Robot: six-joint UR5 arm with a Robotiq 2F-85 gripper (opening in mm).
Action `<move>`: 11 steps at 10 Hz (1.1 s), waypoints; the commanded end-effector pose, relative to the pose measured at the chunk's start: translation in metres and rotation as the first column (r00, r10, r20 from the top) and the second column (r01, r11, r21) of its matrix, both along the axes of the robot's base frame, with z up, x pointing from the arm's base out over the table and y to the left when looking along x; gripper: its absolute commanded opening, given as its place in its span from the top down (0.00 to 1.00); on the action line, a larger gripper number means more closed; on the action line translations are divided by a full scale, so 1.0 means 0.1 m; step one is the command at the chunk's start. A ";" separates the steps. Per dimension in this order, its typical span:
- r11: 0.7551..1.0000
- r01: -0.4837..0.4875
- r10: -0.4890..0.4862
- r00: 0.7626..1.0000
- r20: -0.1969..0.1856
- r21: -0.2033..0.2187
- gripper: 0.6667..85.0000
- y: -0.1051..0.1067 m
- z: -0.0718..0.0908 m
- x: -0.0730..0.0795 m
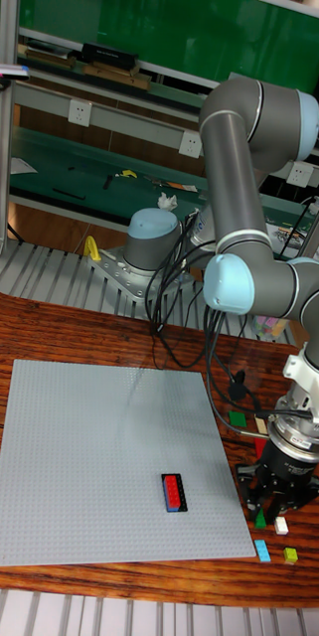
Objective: Build with small Lego blocks
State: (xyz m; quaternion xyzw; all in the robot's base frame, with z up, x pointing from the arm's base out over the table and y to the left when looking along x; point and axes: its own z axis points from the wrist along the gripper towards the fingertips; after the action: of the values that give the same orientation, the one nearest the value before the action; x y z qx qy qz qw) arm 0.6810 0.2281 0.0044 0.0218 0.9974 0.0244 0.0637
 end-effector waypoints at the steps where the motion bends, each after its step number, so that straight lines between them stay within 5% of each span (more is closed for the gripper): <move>1: 1.000 -0.004 0.004 1.000 -0.001 0.000 0.99 0.02 0.01 0.03; 5: 0.994 -0.106 0.105 0.994 -0.024 -0.009 0.99 0.00 0.25 -0.05; 7: 0.995 -0.080 0.081 0.997 -0.019 0.058 0.99 0.27 0.37 -0.07; 11: 0.996 -0.078 0.078 0.997 0.010 0.044 0.99 0.35 0.35 0.01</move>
State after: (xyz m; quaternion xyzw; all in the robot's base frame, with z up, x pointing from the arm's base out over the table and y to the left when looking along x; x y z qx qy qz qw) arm 0.6793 0.2555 0.0354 -0.0201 0.9971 0.0404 0.0614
